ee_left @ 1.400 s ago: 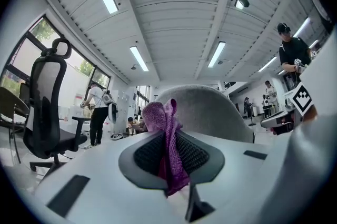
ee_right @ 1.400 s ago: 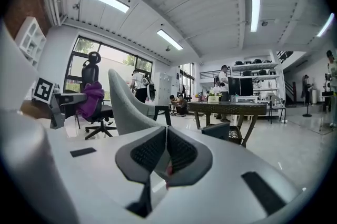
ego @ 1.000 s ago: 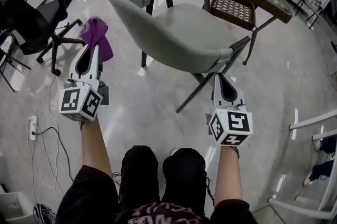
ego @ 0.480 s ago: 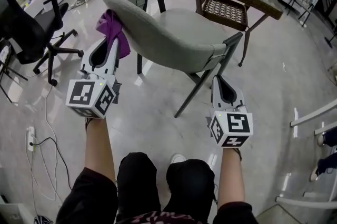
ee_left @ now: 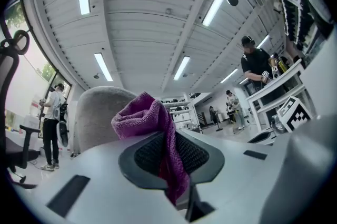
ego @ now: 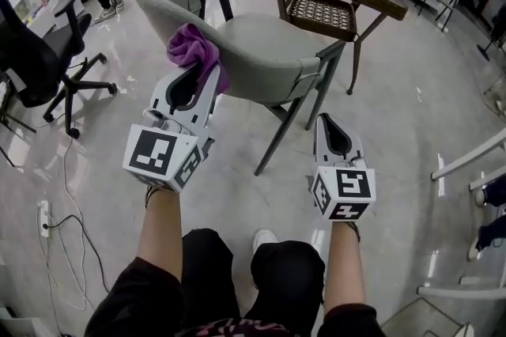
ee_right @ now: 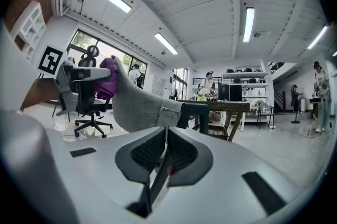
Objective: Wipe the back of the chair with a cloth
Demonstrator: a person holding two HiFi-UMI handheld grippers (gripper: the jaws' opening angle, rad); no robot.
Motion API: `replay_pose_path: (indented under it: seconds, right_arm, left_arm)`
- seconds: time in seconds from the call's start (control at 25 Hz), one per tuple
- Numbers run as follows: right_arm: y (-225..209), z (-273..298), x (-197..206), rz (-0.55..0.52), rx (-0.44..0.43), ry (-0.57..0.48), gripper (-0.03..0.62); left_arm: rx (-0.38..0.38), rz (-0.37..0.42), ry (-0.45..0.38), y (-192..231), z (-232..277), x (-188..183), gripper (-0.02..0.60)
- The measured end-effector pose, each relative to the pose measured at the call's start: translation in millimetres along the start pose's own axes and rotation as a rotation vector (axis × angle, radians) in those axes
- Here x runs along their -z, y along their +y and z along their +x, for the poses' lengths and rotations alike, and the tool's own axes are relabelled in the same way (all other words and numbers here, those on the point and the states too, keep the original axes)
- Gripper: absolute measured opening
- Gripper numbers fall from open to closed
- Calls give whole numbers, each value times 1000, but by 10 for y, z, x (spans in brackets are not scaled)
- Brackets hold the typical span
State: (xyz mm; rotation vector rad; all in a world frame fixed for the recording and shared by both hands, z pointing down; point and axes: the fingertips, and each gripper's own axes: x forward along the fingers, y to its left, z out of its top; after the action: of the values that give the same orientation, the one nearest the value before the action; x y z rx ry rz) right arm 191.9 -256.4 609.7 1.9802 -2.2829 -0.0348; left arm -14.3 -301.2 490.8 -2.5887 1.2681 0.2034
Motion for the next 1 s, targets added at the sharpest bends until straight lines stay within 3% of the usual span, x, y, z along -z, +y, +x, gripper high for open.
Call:
replay_pose_path:
  seconds: [0.12, 0.24, 0.36, 0.48, 0.64, 0.76, 0.88, 1.0]
  right_arm:
    - [-61, -67, 19, 6, 16, 3, 29]
    - [-75, -156, 8, -4, 32, -4, 29]
    - [-39, -185, 9, -30, 34, -3, 29]
    - [68, -151, -49, -65, 27, -14, 29]
    - [246, -34, -87, -51, -6, -26, 29]
    - [363, 66, -49, -47, -28, -16, 29]
    - [450, 123, 19, -33, -50, -6, 29]
    - [439, 131, 111, -37, -50, 15, 29]
  left_arm:
    - [93, 8, 0, -326, 122, 11, 71]
    - [220, 66, 40, -699, 169, 98, 71]
    - [240, 57, 40, -795, 67, 129, 71]
    - [181, 26, 6, -532, -160, 65, 71]
    - [56, 103, 6, 67, -527, 69, 71]
    - [-86, 53, 49, 569, -861, 166, 71]
    - [-205, 8, 16, 990, -1053, 208, 71]
    - [-225, -25, 32, 1108, -984, 367, 71]
